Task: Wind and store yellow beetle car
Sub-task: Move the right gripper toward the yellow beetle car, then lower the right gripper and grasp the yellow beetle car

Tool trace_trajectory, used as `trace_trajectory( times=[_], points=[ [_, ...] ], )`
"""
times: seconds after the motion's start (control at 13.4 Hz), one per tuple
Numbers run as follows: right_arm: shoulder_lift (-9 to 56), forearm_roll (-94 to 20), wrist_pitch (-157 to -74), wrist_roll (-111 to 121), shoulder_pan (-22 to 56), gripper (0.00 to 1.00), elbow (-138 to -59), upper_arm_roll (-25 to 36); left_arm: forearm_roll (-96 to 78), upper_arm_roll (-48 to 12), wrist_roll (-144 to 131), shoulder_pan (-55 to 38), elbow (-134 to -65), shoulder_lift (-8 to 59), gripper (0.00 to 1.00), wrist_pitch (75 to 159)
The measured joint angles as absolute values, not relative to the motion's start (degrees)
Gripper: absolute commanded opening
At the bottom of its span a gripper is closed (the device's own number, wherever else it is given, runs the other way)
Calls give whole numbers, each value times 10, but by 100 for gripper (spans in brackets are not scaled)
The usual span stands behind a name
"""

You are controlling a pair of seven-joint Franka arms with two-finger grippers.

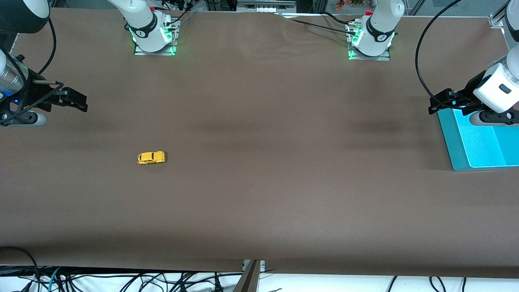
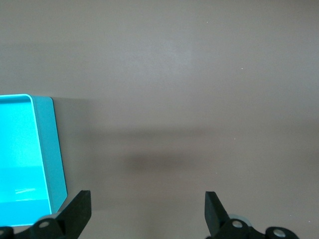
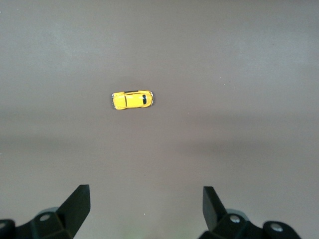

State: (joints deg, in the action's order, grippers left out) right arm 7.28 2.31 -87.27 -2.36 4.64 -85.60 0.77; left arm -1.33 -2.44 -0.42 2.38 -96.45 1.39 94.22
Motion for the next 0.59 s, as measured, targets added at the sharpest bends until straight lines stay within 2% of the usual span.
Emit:
trace_trajectory(
  times=[0.3,0.59],
  points=[
    [91,17,-872,-24,51,100,-862,-1,-13,-24,-4,24,-964,14,100,942],
    [125,16,-872,-20,92,100,-864,-6,-13,-24,-4,24,-964,14,100,942]
  ],
)
